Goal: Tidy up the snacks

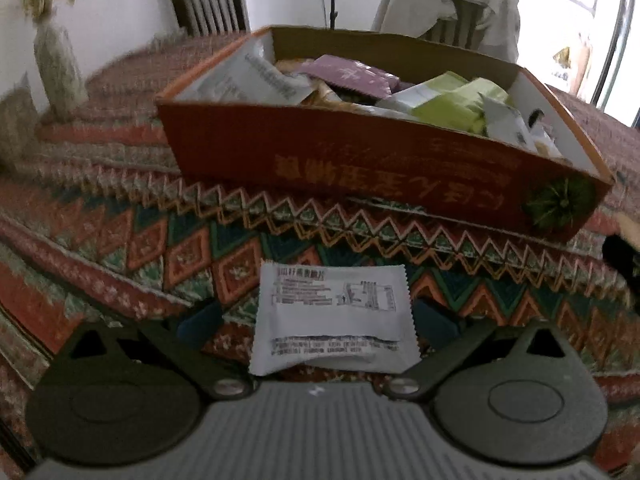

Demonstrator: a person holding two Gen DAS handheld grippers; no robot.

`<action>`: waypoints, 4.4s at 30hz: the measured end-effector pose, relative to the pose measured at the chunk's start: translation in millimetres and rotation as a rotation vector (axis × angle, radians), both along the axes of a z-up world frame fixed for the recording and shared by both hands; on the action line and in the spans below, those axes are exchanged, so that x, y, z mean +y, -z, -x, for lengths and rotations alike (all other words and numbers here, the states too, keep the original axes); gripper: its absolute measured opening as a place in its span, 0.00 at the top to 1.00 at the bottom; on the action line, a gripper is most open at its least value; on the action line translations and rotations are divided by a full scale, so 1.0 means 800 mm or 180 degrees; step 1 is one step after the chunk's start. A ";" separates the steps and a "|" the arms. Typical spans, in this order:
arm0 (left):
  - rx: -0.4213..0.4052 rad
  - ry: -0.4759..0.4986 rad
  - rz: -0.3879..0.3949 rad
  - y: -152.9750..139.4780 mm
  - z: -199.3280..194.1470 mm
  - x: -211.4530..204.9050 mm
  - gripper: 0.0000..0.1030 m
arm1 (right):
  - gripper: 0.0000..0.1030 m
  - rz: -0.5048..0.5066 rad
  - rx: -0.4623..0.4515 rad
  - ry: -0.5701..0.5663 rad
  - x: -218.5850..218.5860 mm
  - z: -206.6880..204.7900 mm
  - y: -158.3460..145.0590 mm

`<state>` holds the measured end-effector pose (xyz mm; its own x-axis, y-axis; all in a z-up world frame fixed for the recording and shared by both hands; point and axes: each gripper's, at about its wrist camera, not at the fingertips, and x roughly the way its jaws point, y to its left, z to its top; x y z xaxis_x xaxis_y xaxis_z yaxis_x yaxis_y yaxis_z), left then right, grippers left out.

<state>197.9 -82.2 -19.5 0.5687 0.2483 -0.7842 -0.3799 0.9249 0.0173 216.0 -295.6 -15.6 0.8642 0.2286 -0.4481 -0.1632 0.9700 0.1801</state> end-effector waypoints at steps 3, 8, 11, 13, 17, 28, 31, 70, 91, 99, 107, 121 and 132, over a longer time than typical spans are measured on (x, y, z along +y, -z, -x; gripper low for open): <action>-0.0009 0.0036 -0.0006 0.001 0.001 -0.001 0.00 | 0.29 0.0003 0.0019 0.0000 0.001 -0.001 0.001; -0.0075 0.0157 -0.0022 0.001 0.006 -0.006 0.05 | 0.30 -0.0010 0.0039 -0.0014 0.001 -0.003 0.002; -0.0199 0.0354 -0.0055 -0.004 0.015 -0.014 0.30 | 0.30 -0.0011 0.0044 -0.0025 0.001 -0.004 0.003; -0.0242 0.0466 -0.0008 -0.006 0.017 -0.017 0.33 | 0.30 -0.0014 0.0052 -0.0030 0.002 -0.005 0.004; -0.0368 0.0549 0.0000 -0.010 0.026 -0.016 0.40 | 0.30 -0.0012 0.0054 -0.0043 0.002 -0.005 0.004; -0.0810 0.0700 -0.0011 -0.043 0.054 0.003 0.41 | 0.30 0.0015 -0.0181 -0.0190 0.012 0.008 -0.006; -0.0992 0.0728 0.0015 -0.063 0.056 0.013 0.41 | 0.30 0.0106 -0.0289 -0.0233 0.021 0.017 -0.020; -0.2149 0.0339 0.0043 -0.075 -0.052 0.110 0.00 | 0.00 0.0244 -0.0539 -0.0232 0.130 -0.104 -0.035; -0.2076 0.0290 -0.0069 -0.130 0.007 0.103 0.00 | 0.00 0.0449 -0.0547 -0.0156 0.121 -0.056 -0.087; -0.1823 0.0429 -0.0005 -0.116 0.058 0.117 0.00 | 0.00 0.0376 -0.0367 -0.0261 0.094 0.006 -0.084; -0.1449 0.0588 -0.0078 -0.069 0.114 0.127 0.00 | 0.00 0.0426 -0.0274 -0.0358 0.081 0.069 -0.068; -0.1416 0.0783 0.0019 -0.050 0.175 0.115 0.00 | 0.00 0.0337 -0.0087 -0.0390 0.073 0.133 -0.045; -0.1469 0.0880 0.0037 -0.050 0.206 0.109 0.00 | 0.00 0.0318 -0.0056 -0.0385 0.074 0.165 -0.042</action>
<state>32.8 5.3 20.7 0.8978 0.0332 -0.4392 -0.0879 0.9906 -0.1046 84.4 -236.7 17.7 0.8410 0.2866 -0.4589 -0.2822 0.9560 0.0799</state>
